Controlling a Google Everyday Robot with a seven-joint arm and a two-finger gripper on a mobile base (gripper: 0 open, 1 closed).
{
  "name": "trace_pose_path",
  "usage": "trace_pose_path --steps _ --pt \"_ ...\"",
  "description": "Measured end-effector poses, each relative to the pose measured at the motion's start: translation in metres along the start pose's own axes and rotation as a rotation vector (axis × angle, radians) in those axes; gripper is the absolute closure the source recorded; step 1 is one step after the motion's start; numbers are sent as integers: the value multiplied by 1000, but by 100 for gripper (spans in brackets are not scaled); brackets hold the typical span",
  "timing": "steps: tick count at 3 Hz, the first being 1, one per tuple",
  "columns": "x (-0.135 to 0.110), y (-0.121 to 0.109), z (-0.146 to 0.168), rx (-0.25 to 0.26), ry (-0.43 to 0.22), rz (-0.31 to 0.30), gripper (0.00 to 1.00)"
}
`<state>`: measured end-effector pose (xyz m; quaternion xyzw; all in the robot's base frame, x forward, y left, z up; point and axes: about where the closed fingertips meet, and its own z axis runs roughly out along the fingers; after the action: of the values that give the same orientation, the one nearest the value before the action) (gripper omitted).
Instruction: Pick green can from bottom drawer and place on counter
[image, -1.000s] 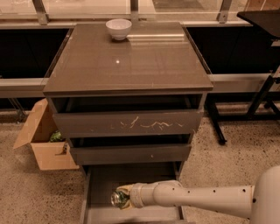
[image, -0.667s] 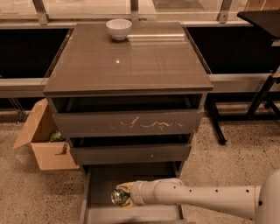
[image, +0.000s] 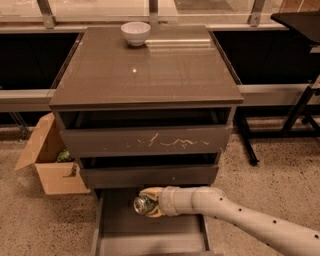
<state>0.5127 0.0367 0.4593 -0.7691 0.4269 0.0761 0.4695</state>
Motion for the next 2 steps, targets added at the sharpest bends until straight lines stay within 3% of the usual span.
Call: trace_pose_path --steps 1,2 --pt "-12 -38 -32 11 -16 -67 100" --pt "-14 -34 -29 1 -23 -68 100"
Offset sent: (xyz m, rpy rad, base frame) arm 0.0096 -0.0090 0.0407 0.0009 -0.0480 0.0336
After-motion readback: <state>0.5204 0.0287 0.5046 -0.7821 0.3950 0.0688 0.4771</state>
